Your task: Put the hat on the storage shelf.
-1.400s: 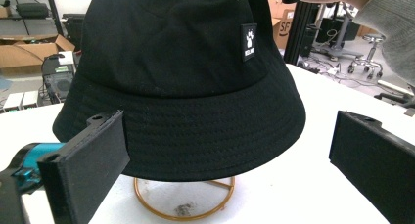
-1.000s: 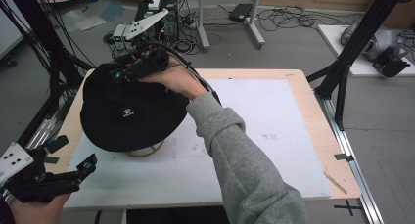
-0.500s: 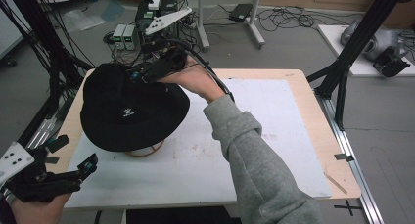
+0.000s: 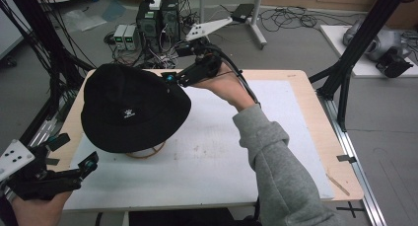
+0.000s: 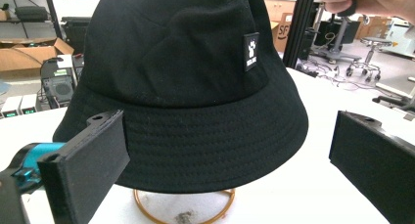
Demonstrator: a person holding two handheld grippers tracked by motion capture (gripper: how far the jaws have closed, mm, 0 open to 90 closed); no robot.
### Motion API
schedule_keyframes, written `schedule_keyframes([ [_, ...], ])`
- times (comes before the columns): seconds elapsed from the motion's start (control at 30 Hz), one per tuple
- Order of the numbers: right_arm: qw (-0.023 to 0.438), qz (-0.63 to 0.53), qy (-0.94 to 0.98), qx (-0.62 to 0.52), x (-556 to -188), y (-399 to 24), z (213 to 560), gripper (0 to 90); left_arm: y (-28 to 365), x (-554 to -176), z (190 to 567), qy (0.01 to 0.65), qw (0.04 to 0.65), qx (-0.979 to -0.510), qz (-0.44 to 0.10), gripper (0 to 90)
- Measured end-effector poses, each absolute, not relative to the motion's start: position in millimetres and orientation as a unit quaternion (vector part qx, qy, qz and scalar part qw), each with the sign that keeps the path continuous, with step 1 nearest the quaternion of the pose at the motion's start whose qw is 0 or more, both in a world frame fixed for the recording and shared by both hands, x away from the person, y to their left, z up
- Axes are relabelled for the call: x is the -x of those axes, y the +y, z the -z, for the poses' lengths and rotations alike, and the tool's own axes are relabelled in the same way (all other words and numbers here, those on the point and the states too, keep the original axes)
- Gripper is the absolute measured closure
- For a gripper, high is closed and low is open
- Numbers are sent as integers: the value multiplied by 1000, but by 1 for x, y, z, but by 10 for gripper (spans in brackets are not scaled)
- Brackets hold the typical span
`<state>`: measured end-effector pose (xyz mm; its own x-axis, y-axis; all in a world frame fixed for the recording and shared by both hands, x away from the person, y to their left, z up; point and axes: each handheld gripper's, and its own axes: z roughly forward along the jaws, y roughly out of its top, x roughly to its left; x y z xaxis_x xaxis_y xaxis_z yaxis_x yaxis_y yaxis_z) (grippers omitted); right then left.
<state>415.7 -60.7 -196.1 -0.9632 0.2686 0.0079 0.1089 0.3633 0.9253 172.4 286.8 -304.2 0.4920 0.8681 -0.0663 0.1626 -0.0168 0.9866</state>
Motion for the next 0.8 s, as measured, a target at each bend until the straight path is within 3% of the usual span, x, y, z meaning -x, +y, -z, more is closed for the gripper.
schedule_keyframes([
  [0.8, 112, -550, 805, -193, -403, -152, 228, 10, 288, -178, 305, 404, 575, -642, -306, 17],
])
